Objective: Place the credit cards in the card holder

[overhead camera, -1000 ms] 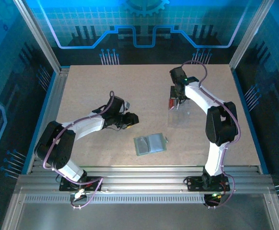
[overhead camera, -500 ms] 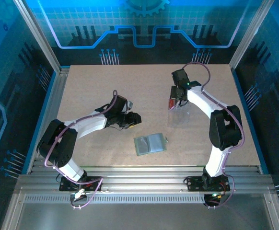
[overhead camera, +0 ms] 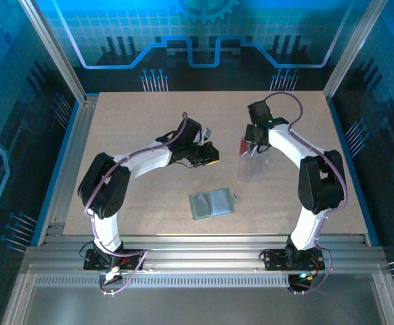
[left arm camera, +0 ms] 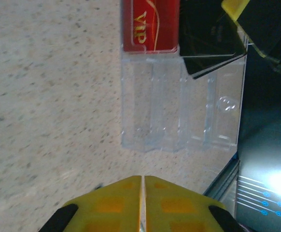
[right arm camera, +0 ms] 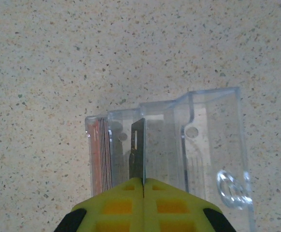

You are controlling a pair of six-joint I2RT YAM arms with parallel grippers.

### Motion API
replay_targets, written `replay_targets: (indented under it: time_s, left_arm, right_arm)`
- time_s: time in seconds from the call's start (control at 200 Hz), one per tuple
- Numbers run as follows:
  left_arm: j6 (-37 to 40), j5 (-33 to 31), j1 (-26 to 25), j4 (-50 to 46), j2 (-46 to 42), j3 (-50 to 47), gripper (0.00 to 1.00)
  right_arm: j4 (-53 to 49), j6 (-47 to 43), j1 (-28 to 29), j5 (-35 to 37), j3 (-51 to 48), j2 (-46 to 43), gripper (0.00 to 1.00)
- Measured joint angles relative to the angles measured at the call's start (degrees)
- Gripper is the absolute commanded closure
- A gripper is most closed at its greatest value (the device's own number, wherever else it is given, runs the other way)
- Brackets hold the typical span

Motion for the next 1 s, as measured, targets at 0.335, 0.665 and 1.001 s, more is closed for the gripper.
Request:
replay_targets:
  time_s: [0.335,0.665,1.001]
  left_arm:
    - [-0.83,0.94,-0.46,0.07,3.19,2.45,0.89]
    - [-0.79,0.87,-0.39,-0.42,3.26,2.45,0.88]
    - [-0.76,0.85,0.00,-1.16,3.28,2.78,0.89]
  right_arm:
    - [2.01,3.04,-0.31,-5.64,-0.44,0.04,1.00]
    - [6.56,6.58,0.09,-11.65,-2.03,0.00,1.00]
    - [8.41,9.29,4.33,-16.50,-2.45,0.79,1.00]
